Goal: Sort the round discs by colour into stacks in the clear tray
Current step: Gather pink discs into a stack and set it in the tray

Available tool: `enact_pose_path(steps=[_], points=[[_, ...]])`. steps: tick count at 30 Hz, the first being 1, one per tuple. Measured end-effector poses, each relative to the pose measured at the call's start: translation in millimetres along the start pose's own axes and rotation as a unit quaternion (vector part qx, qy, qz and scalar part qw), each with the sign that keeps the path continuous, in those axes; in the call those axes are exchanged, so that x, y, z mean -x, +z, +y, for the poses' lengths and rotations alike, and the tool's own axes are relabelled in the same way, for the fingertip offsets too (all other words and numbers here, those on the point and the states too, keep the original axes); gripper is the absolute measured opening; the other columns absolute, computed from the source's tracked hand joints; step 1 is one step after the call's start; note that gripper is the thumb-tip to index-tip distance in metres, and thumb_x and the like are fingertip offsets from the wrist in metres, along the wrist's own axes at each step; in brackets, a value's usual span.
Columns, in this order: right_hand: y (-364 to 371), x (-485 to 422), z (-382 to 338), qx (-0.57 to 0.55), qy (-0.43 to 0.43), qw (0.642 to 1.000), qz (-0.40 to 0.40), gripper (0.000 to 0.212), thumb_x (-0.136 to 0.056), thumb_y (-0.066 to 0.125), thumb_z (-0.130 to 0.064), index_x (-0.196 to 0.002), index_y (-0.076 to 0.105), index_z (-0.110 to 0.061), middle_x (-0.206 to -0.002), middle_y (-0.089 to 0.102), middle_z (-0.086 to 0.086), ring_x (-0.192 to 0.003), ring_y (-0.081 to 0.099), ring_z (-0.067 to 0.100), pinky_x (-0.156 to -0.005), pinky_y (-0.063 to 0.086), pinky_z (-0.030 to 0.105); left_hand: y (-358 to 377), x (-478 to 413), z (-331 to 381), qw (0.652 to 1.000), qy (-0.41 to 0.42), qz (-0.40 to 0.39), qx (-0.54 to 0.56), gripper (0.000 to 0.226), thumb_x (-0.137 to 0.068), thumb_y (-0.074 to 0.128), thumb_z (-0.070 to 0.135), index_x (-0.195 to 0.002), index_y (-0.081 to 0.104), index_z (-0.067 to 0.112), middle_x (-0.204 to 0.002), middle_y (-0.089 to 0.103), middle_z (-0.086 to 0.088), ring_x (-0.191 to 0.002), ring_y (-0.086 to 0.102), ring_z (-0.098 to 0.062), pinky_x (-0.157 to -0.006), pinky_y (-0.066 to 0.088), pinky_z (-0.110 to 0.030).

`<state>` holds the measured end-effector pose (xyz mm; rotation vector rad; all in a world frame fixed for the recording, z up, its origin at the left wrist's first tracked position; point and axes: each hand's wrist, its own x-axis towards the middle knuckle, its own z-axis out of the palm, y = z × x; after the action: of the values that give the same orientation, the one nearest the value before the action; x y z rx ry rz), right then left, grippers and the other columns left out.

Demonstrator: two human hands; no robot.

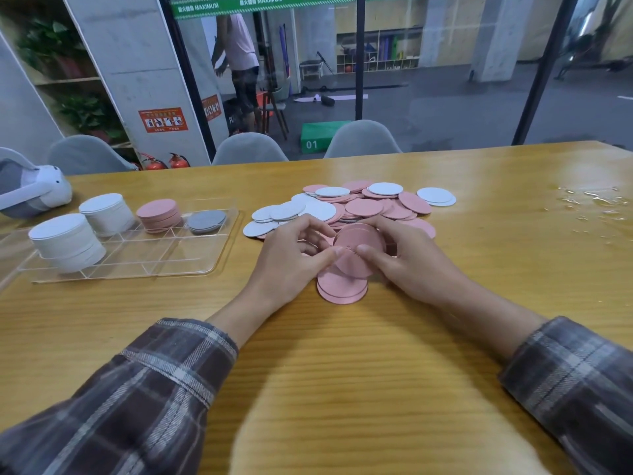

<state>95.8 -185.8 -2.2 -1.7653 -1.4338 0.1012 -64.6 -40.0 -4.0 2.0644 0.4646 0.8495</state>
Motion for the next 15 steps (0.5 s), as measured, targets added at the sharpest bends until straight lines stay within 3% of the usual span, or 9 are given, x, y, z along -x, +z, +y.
enact_pose_path(steps=[2, 7, 11, 15], points=[[-0.2, -0.6, 1.6, 0.004, 0.001, 1.000, 0.015, 0.027, -0.097, 0.067, -0.025, -0.124, 0.065, -0.023, -0.112, 0.071, -0.013, -0.103, 0.065, 0.007, -0.092, 0.053, 0.035, -1.5, 0.0, -1.9, 0.997, 0.028, -0.007, -0.065, 0.024, -0.081, 0.088, 0.021, -0.097, 0.070, 0.020, -0.080, 0.073, 0.004, -0.072, 0.068, -0.009, -0.071, 0.054, -0.020], [-2.5, -3.8, 8.4, 0.032, 0.021, 0.998, 0.042, 0.026, -0.096, 0.066, -0.028, -0.122, 0.065, -0.024, -0.105, 0.071, -0.013, -0.095, 0.065, 0.009, -0.087, 0.053, 0.032, -6.8, 1.1, -9.3, 0.976, 0.048, -0.087, -0.195, 0.031, -0.075, 0.088, 0.048, -0.096, 0.077, 0.029, -0.092, 0.068, 0.014, -0.084, 0.059, 0.001, -0.072, 0.043, -0.014], [-1.6, -4.5, 10.5, 0.039, 0.036, 0.997, 0.050, 0.026, -0.097, 0.065, -0.028, -0.123, 0.064, -0.024, -0.107, 0.070, -0.014, -0.097, 0.064, 0.012, -0.084, 0.049, 0.028, -8.4, 1.4, -9.1, 0.976, 0.036, -0.112, -0.184, 0.030, -0.075, 0.088, 0.049, -0.098, 0.078, 0.033, -0.099, 0.069, 0.012, -0.085, 0.059, -0.002, -0.073, 0.044, -0.012], [-1.7, -4.8, 12.9, 0.041, 0.052, 0.996, 0.053, 0.027, -0.098, 0.063, -0.028, -0.125, 0.063, -0.024, -0.109, 0.070, -0.013, -0.102, 0.062, 0.016, -0.087, 0.048, 0.030, -9.1, 0.3, -6.6, 0.983, 0.015, -0.112, -0.146, 0.027, -0.076, 0.091, 0.039, -0.097, 0.076, 0.031, -0.089, 0.067, 0.011, -0.074, 0.058, -0.005, -0.067, 0.045, -0.013]])
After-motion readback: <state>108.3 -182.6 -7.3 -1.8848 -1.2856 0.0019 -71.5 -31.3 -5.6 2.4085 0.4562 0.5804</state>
